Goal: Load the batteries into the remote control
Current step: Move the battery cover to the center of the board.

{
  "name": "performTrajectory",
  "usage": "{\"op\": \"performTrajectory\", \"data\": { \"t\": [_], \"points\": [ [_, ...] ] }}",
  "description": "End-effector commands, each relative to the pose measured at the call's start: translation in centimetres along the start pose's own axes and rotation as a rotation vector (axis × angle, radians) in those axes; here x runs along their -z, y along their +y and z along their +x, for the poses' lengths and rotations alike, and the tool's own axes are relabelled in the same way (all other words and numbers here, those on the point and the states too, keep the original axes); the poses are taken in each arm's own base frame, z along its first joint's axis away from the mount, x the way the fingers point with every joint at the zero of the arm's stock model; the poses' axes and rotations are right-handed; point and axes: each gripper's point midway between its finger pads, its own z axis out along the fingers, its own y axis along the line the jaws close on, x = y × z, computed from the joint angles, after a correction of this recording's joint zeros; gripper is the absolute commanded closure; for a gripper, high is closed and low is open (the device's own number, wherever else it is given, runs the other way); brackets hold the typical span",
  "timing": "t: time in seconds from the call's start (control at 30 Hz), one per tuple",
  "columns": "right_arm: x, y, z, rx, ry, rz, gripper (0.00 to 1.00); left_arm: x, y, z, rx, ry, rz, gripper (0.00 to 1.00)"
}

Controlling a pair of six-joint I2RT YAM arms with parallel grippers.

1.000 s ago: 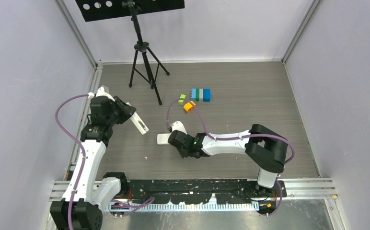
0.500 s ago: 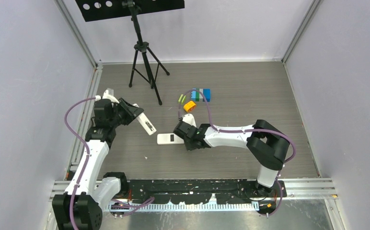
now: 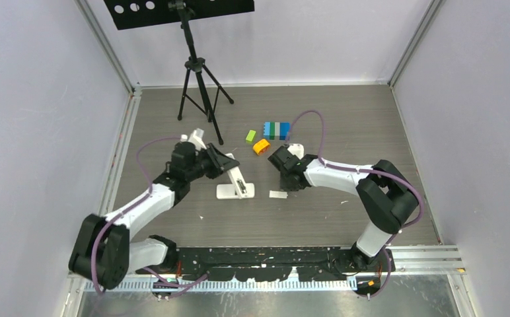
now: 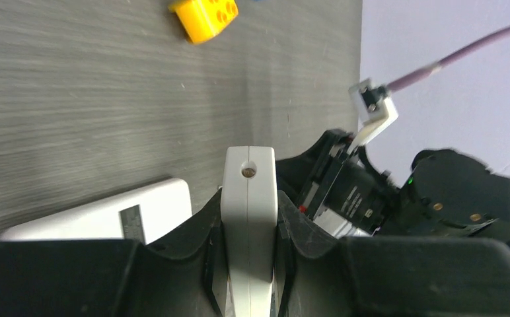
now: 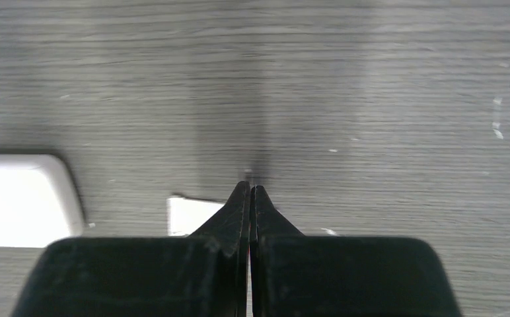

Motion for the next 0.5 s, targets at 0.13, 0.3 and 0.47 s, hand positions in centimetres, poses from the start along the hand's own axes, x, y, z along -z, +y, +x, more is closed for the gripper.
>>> {"op": "performTrajectory", "data": {
  "t": [0.13,0.3,0.47],
  "points": [
    [1.7,-0.7,-1.3,-0.004,-0.036,-0.081,0.88,-5.9,-3.9,2.9,-0.048,0.038,0.112,1.00],
    [2.8,-1.1,-2.1,-0.014,-0.066,-0.075,0.69,-8.7,-3.7,4.5,-0.018,0.066,0.146,1.00],
    [2.9,-0.9,-1.9,-0.029,-0.051,-0.082,0.67,-11.0,-2.0,5.7,0.010,0.093,0.136,1.00]
  ]
}}
